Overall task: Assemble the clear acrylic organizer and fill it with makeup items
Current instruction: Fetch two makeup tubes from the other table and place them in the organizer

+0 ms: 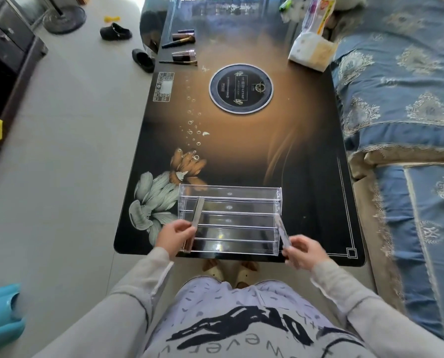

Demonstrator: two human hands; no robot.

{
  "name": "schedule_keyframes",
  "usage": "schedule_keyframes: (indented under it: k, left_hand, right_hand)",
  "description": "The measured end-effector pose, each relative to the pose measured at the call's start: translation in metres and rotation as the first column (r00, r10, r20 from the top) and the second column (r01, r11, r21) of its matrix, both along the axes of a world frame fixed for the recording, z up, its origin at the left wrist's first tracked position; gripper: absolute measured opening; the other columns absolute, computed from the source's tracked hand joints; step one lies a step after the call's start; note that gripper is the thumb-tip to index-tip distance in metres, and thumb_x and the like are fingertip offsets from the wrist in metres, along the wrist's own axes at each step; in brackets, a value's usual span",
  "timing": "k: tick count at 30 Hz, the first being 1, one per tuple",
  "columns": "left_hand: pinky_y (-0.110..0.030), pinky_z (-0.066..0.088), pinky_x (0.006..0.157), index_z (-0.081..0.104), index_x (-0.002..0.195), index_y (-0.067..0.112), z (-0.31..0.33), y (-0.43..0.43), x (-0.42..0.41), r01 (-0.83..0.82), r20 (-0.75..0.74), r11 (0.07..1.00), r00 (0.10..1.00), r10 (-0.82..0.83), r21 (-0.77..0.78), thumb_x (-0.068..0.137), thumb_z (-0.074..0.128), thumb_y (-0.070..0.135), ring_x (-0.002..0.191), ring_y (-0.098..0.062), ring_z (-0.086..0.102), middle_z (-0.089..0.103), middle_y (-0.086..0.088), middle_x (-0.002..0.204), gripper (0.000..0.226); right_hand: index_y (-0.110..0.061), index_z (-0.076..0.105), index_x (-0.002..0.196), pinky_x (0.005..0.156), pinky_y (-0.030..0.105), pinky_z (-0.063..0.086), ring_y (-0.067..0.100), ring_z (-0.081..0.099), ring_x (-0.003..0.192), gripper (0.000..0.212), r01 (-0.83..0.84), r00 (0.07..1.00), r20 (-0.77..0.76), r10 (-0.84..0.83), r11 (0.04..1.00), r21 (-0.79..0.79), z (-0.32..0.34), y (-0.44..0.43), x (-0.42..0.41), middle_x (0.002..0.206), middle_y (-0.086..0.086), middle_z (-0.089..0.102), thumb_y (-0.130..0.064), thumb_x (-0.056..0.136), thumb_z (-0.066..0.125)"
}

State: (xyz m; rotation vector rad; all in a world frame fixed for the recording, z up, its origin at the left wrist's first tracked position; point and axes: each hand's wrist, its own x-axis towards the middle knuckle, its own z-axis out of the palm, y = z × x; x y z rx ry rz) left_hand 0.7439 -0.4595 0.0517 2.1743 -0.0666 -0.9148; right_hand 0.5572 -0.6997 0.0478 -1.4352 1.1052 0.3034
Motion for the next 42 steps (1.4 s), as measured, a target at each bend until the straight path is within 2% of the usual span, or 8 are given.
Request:
schedule_keyframes:
  k: [4, 6, 8, 13, 17, 28, 36, 42]
  left_hand:
    - [-0.015, 0.046, 0.070, 0.064, 0.107, -0.003, 0.019, -0.037, 0.035, 0.018, 0.085, 0.992, 0.996, -0.007, -0.125, 0.085, 0.063, 0.012, 0.083, -0.016, 0.057, 0.063, -0.005, 0.091, 0.027]
    - [-0.015, 0.049, 0.062, 0.064, 0.108, -0.002, 0.025, -0.051, 0.051, -0.013, 0.084, 0.986, 0.996, 0.027, -0.166, 0.083, 0.066, 0.012, 0.082, -0.017, 0.058, 0.064, -0.007, 0.092, 0.028]
    - [-0.019, 0.052, 0.064, 0.065, 0.104, -0.001, 0.029, -0.060, 0.063, 0.000, 0.085, 0.987, 0.996, 0.014, -0.162, 0.080, 0.069, 0.009, 0.080, -0.018, 0.059, 0.065, -0.008, 0.091, 0.026]
    - [-0.004, 0.047, 0.046, 0.061, 0.089, 0.004, 0.032, -0.071, 0.084, 0.028, 0.083, 0.983, 0.996, -0.014, -0.180, 0.075, 0.069, -0.006, 0.063, -0.011, 0.059, 0.061, -0.003, 0.074, 0.020]
    - [-0.003, 0.045, 0.047, 0.064, 0.099, -0.002, 0.025, -0.070, 0.093, 0.110, 0.134, 0.993, 0.986, -0.103, -0.049, 0.075, 0.070, -0.003, 0.074, -0.014, 0.060, 0.063, -0.005, 0.085, 0.024]
    - [0.008, 0.033, 0.048, 0.068, 0.087, -0.001, 0.007, -0.067, 0.096, 0.313, 0.221, 0.942, 0.916, -0.333, 0.121, 0.072, 0.074, 0.002, 0.072, -0.014, 0.054, 0.063, -0.005, 0.078, 0.017]
    - [-0.022, 0.041, 0.068, 0.065, 0.085, 0.007, 0.000, -0.063, 0.090, 0.312, 0.188, 0.943, 0.925, -0.330, 0.116, 0.076, 0.072, 0.009, 0.075, -0.014, 0.058, 0.062, -0.001, 0.079, 0.012]
    - [-0.014, 0.039, 0.060, 0.067, 0.091, 0.006, 0.002, -0.065, 0.089, 0.347, 0.188, 0.930, 0.912, -0.364, 0.119, 0.075, 0.073, 0.008, 0.072, -0.012, 0.055, 0.061, 0.000, 0.079, 0.017]
  right_hand:
    - [-0.013, 0.056, 0.074, 0.067, 0.032, 0.048, 0.018, 0.054, 0.066, 0.029, 0.034, 0.993, 0.118, -0.030, 0.999, -0.031, 0.014, -0.020, 0.058, 0.073, 0.005, 0.055, 0.015, 0.079, 0.059]
    - [-0.005, 0.059, 0.089, 0.078, 0.038, 0.051, 0.021, 0.057, 0.075, 0.022, 0.068, 0.985, 0.161, -0.061, 0.997, -0.043, 0.019, -0.026, 0.082, 0.075, 0.002, 0.053, 0.014, 0.080, 0.060]
    - [0.001, 0.054, 0.116, 0.089, 0.045, 0.050, 0.026, 0.056, 0.090, 0.038, 0.075, 0.983, 0.174, -0.058, 0.993, -0.093, 0.023, -0.031, 0.100, 0.077, -0.001, 0.052, 0.013, 0.080, 0.060]
    - [-0.001, 0.057, 0.112, 0.061, 0.027, 0.056, 0.024, 0.056, 0.088, 0.029, -0.021, 0.990, 0.134, 0.044, 0.985, -0.174, 0.029, -0.028, 0.127, 0.075, -0.005, 0.054, 0.008, 0.084, 0.058]
    - [-0.008, 0.060, 0.099, 0.080, 0.036, 0.051, 0.024, 0.057, 0.086, 0.022, -0.077, 0.990, 0.093, 0.109, 0.953, -0.292, 0.026, -0.017, 0.136, 0.085, 0.002, 0.059, 0.006, 0.083, 0.058]
    - [-0.006, 0.066, 0.102, 0.079, 0.021, 0.040, 0.025, 0.061, 0.090, 0.020, -0.110, 0.994, -0.031, 0.106, 0.901, -0.420, 0.011, -0.008, 0.141, 0.105, 0.017, 0.068, 0.000, 0.084, 0.060]
    - [-0.006, 0.064, 0.101, 0.080, 0.022, 0.041, 0.024, 0.059, 0.088, 0.021, -0.193, 0.981, -0.062, 0.184, 0.879, -0.436, 0.011, -0.006, 0.143, 0.105, 0.018, 0.067, 0.001, 0.090, 0.048]
    - [-0.005, 0.062, 0.098, 0.081, 0.023, 0.040, 0.030, 0.061, 0.097, 0.018, -0.294, 0.954, -0.088, 0.286, 0.838, -0.460, 0.014, -0.005, 0.139, 0.104, 0.019, 0.066, 0.004, 0.088, 0.052]
